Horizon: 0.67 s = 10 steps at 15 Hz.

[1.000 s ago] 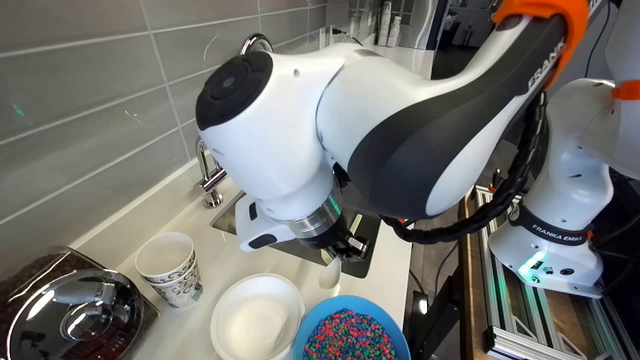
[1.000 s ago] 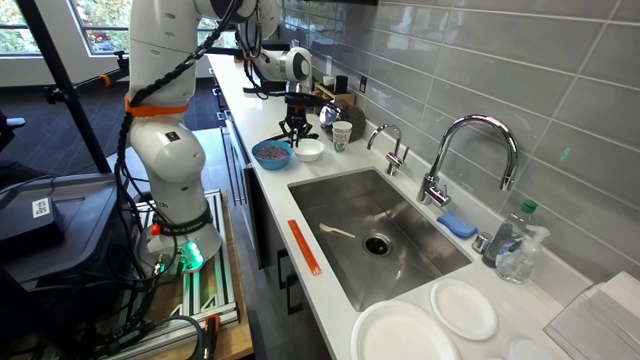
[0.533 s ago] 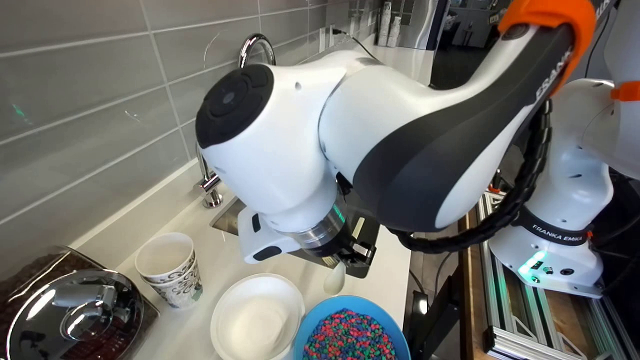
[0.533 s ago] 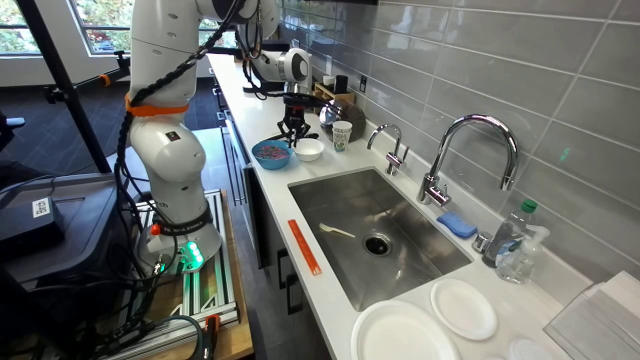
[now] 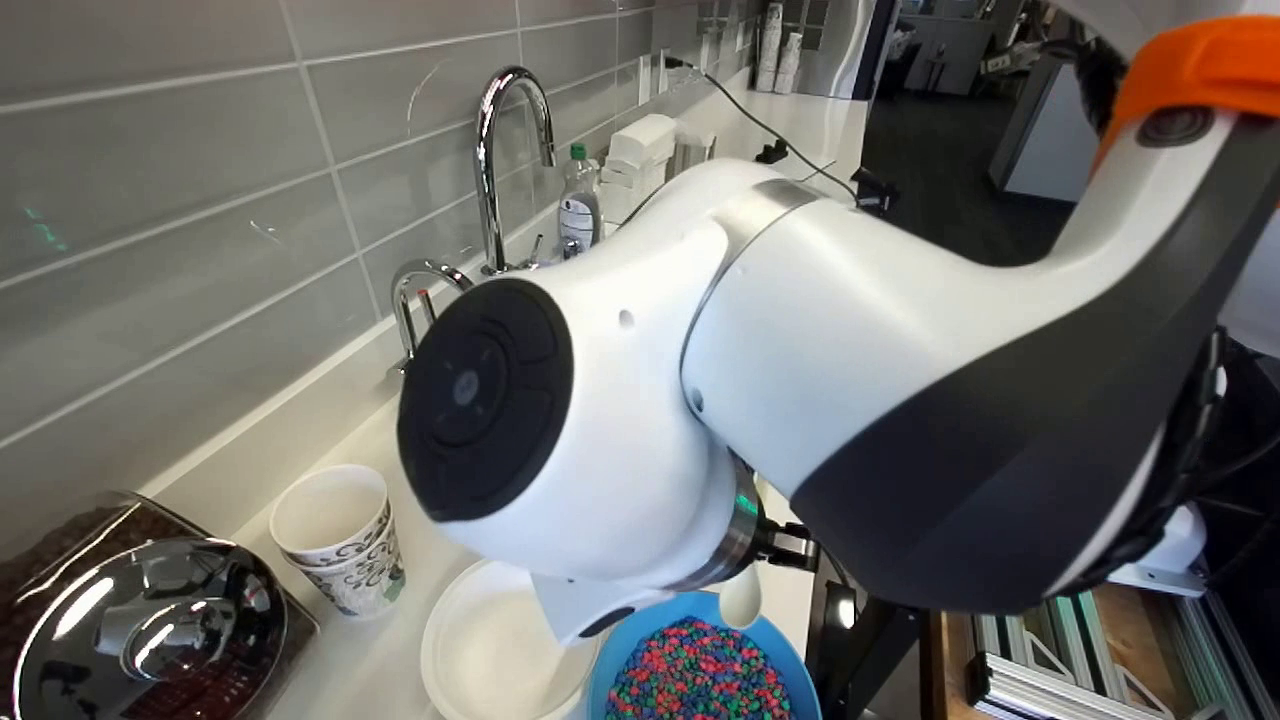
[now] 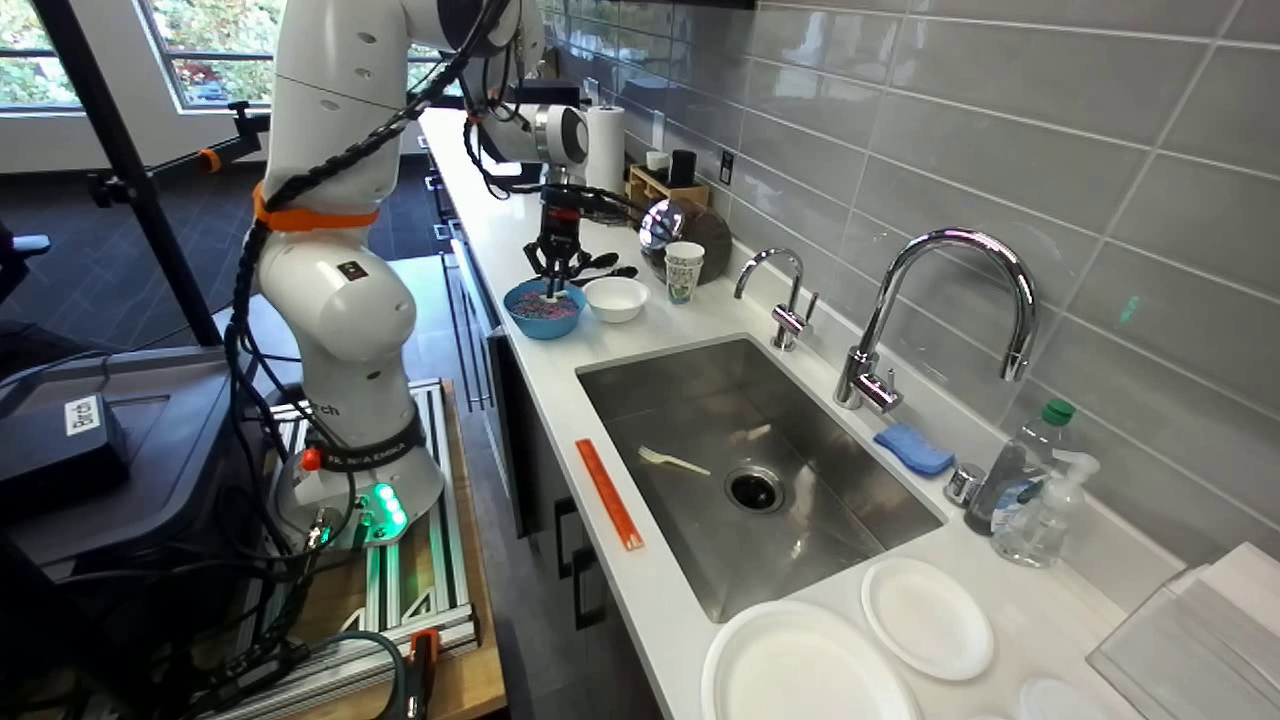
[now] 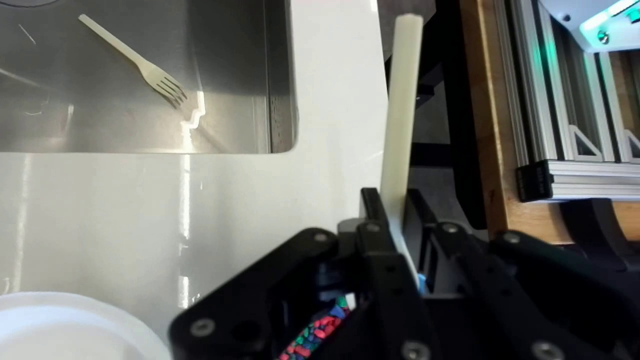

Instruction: Stir the content of the blue bowl with the spoon

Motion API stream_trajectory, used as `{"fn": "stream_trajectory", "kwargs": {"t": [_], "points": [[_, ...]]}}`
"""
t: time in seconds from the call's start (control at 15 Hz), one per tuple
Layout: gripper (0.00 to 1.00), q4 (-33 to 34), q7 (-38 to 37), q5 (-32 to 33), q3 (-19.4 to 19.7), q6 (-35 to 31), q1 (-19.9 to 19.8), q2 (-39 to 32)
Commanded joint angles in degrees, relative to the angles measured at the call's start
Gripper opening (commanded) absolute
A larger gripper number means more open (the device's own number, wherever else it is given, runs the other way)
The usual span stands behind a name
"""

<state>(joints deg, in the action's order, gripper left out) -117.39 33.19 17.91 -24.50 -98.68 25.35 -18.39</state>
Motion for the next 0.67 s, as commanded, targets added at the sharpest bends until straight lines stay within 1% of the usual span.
{"fn": "stream_trajectory", "kwargs": {"t": [0.0,0.33,0.6], "points": [[0.04,5.8,3.3,2.2,-0.8,4.9,1.2,-5.3],[0.04,10.8,6.4,4.2,-0.2,5.0,2.1,-10.5],[0.04,13.8,7.2,5.4,0.4,8.7,2.9,-13.5]]}}
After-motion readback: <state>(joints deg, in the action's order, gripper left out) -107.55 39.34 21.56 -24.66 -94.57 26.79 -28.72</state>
